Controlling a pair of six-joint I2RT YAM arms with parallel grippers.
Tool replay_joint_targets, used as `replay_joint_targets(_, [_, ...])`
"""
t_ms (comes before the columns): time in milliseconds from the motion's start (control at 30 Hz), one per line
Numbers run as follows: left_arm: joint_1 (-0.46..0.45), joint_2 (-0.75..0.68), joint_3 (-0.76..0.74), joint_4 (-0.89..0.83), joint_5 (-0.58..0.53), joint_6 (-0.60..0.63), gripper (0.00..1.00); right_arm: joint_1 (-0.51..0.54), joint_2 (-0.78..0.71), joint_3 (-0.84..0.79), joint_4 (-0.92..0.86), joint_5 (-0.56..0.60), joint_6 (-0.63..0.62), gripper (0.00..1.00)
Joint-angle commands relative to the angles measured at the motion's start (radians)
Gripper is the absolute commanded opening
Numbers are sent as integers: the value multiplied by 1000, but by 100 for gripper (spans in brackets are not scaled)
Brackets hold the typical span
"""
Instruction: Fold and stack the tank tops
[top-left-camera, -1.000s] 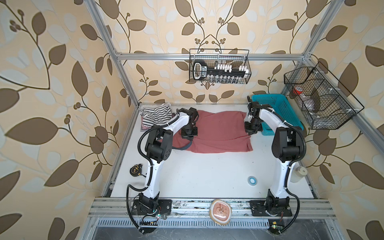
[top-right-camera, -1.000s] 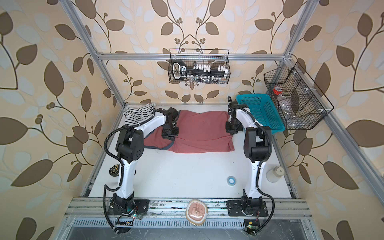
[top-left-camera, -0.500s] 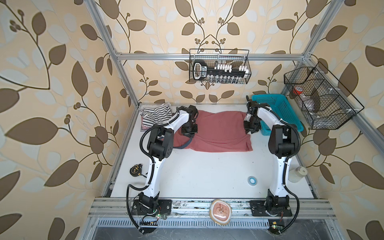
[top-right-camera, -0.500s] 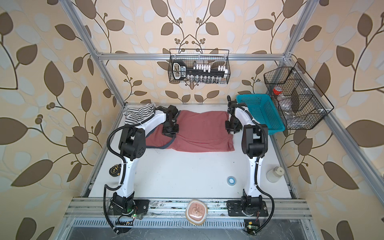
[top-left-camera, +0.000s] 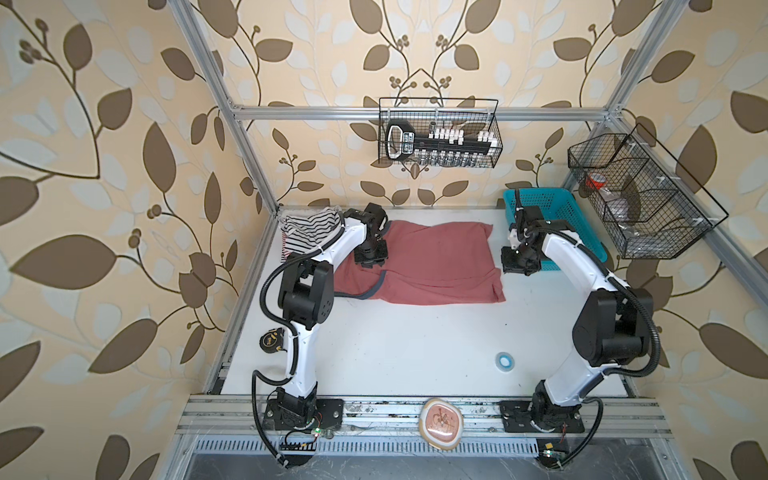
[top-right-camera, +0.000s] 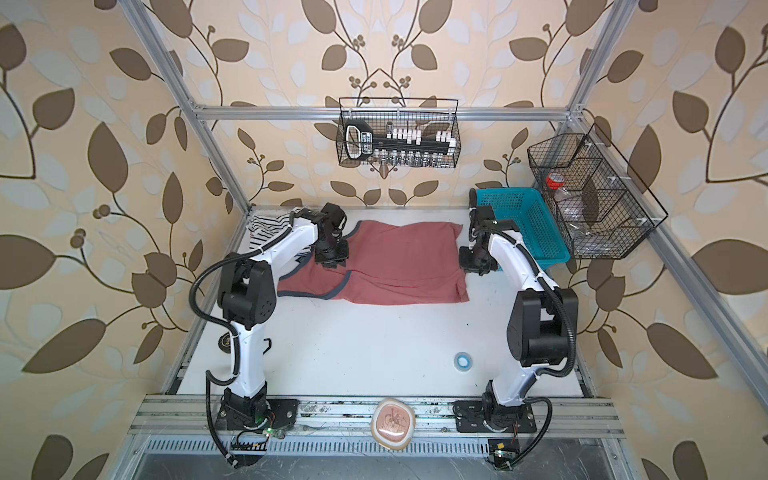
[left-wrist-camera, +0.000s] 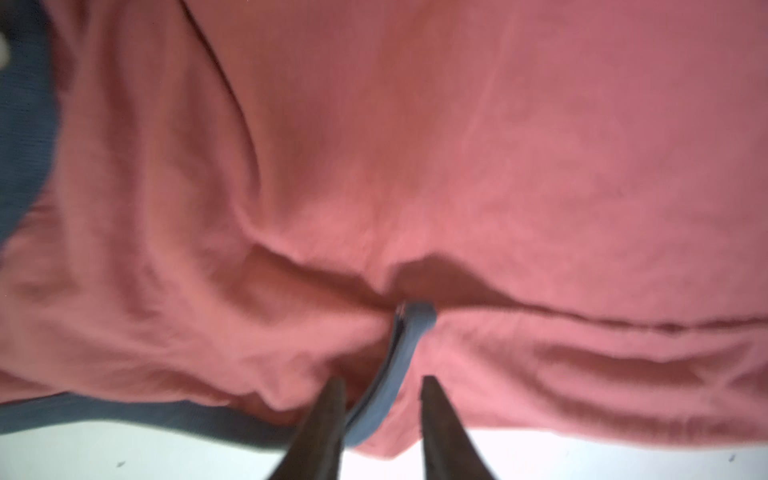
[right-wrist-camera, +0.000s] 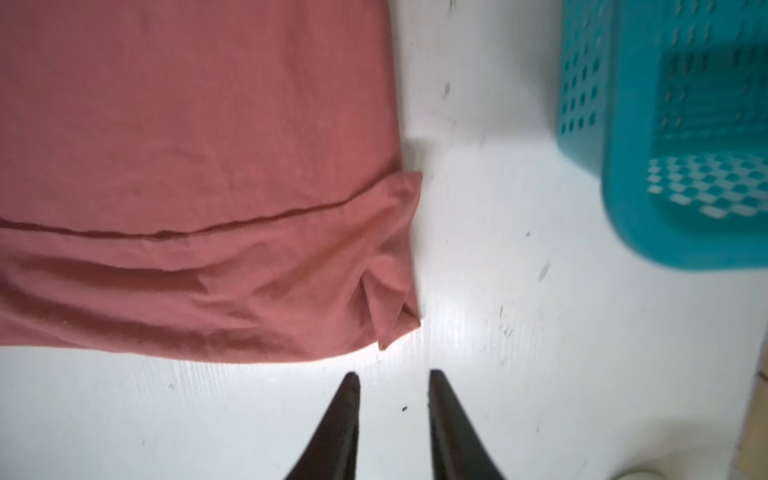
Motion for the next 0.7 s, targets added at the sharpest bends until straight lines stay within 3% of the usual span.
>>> replay_joint_targets(0, [-11,-133,-104,61,84,-45,17,1,-7,-107,7,-31,-16,20])
replay_joint_targets(67, [-29,-150,-161,79,113,-45,8,1,-25,-160,27,-51,-14,17])
replay_joint_targets(133, [-42,-150,-210,113,159,-45,0,3,-34,-207,50,-80,-14,24])
replay_joint_targets(200, [-53,-134,-237,130,193,-47,0,12,-34,-233,65,-93,-13,33])
replay_joint_targets(367, [-69,-88,-265,159,213,-51,0,36,-28,-273,103,-109,-3,41])
replay_joint_targets(667, [-70,1,-242,185,211,-57,0,38,53,-253,154,-43,15,42])
